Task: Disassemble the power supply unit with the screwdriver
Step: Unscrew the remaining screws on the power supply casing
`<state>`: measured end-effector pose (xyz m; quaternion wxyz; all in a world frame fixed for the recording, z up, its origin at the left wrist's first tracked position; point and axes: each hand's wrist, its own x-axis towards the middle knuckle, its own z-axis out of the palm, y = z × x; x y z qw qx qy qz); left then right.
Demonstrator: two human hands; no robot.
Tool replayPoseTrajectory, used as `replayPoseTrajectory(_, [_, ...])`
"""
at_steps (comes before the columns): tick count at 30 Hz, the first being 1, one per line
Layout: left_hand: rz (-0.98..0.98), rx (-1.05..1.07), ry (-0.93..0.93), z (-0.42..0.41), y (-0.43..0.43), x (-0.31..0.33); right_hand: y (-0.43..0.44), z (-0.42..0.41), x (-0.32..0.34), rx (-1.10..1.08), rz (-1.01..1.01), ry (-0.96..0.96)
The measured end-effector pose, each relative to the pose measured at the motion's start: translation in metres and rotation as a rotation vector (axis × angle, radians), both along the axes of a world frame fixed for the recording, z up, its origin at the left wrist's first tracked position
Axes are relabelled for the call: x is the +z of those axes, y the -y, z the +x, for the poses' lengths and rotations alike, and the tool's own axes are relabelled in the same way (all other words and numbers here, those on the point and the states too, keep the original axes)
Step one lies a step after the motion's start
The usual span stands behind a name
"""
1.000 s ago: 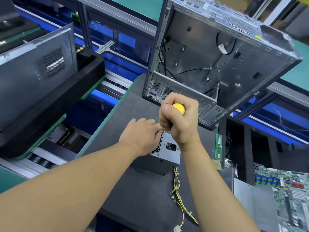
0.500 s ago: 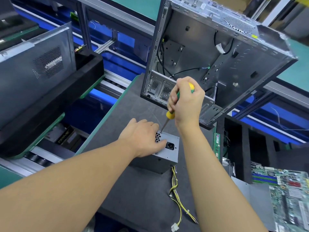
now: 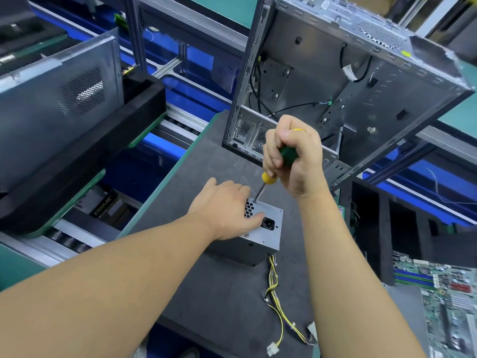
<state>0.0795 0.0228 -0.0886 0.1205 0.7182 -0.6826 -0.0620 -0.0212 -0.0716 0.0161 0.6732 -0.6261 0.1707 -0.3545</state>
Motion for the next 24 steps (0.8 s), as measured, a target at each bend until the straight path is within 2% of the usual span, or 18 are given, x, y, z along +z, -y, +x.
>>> replayPoseTrajectory(3, [0.0,0.003,-0.014,0.001,0.0,0.0,-0.002,-0.003,0.003,0.012,-0.033,-0.049])
replayPoseTrajectory(7, [0.01,-0.002,-0.005,0.002,0.001,0.0,-0.005,-0.01,0.013,-0.207,-0.212,-0.39])
replayPoseTrajectory(13, [0.011,0.005,0.015,0.002,0.001,-0.003,-0.016,-0.018,0.021,-0.448,-0.221,-0.305])
replayPoseTrajectory(18, [0.019,0.017,0.033,0.0,0.002,-0.003,-0.027,-0.006,0.017,-0.377,-0.174,-0.292])
replayPoseTrajectory(22, [0.016,0.011,0.017,0.0,0.002,-0.002,-0.027,0.004,0.012,-0.366,0.051,-0.087])
replayPoseTrajectory(24, [0.013,0.009,0.005,0.0,0.001,-0.002,-0.022,0.006,0.01,-0.37,0.06,-0.042])
